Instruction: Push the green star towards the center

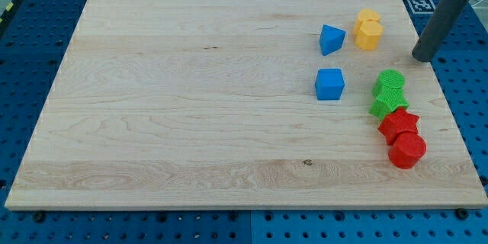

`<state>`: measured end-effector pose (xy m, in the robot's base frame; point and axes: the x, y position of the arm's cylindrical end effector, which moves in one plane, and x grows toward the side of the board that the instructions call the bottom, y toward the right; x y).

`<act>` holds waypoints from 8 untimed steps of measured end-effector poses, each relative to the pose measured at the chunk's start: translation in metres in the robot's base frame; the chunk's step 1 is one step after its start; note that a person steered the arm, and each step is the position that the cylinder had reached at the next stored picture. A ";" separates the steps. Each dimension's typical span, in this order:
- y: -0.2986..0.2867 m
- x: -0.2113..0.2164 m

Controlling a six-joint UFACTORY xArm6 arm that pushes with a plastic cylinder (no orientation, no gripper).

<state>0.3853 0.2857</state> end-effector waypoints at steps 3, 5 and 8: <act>0.000 0.034; -0.012 0.097; -0.084 0.105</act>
<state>0.4904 0.2020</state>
